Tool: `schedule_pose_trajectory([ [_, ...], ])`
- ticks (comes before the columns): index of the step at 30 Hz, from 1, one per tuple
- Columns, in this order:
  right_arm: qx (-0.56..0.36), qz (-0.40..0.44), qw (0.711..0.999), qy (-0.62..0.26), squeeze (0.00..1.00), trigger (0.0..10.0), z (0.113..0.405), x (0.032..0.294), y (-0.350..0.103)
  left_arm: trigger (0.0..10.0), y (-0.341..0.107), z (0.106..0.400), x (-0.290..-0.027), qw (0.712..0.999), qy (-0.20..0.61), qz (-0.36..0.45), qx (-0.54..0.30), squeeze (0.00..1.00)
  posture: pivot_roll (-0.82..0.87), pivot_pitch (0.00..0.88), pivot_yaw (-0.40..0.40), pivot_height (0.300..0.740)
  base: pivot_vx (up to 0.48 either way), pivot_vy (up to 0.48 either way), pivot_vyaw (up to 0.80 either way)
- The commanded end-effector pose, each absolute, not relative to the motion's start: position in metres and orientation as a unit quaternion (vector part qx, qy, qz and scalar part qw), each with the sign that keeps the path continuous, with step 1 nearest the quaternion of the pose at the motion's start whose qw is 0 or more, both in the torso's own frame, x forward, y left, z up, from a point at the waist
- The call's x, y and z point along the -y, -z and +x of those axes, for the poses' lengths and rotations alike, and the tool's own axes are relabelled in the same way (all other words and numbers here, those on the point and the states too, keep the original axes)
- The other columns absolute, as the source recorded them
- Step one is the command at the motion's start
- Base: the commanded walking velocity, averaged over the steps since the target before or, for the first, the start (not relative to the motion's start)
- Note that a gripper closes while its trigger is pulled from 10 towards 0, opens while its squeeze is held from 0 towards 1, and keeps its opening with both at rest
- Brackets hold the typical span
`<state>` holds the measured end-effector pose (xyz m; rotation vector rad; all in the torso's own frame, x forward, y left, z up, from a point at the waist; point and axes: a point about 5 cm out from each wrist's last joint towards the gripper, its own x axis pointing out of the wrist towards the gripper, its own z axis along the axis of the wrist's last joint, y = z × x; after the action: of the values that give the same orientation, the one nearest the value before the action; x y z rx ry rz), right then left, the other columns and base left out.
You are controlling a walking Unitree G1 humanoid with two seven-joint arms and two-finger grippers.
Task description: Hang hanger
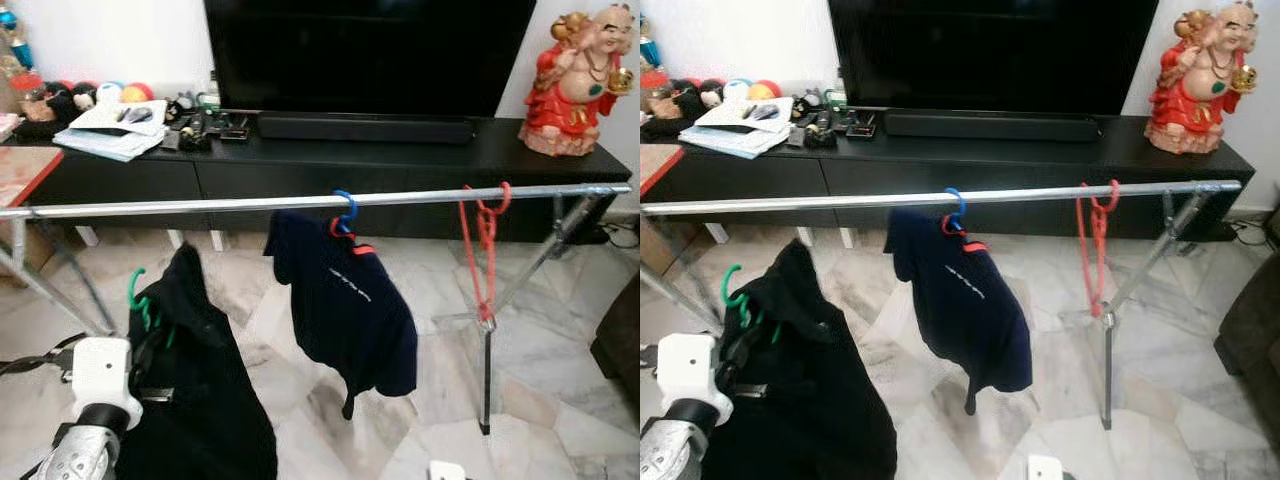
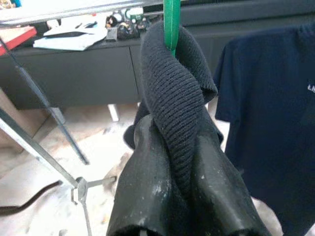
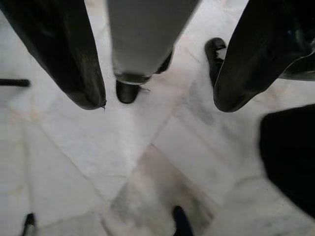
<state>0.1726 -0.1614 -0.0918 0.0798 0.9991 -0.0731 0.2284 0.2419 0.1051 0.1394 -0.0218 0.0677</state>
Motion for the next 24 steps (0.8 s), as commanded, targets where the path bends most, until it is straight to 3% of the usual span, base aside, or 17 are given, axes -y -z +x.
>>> schedule_pose_trajectory([
  [1, -0.475, 0.045, 0.878, 0.035, 0.00, 10.0, 0.1750, 0.1576, 0.0909, 10.0, -0.1109, 0.2279, -0.2457, 0.996, -0.038, 0.076, 0.022, 0.00, 0.01, 0.083, 0.016, 0.721, 0.000, 0.000, 0.00],
  [24, -0.474, 0.050, 0.879, 0.037, 0.00, 10.0, 0.1757, 0.1554, 0.0906, 10.0, -0.1131, 0.2314, -0.2404, 0.997, -0.028, 0.070, 0.024, 0.00, 0.02, 0.100, 0.025, 0.721, 0.000, 0.000, 0.00],
])
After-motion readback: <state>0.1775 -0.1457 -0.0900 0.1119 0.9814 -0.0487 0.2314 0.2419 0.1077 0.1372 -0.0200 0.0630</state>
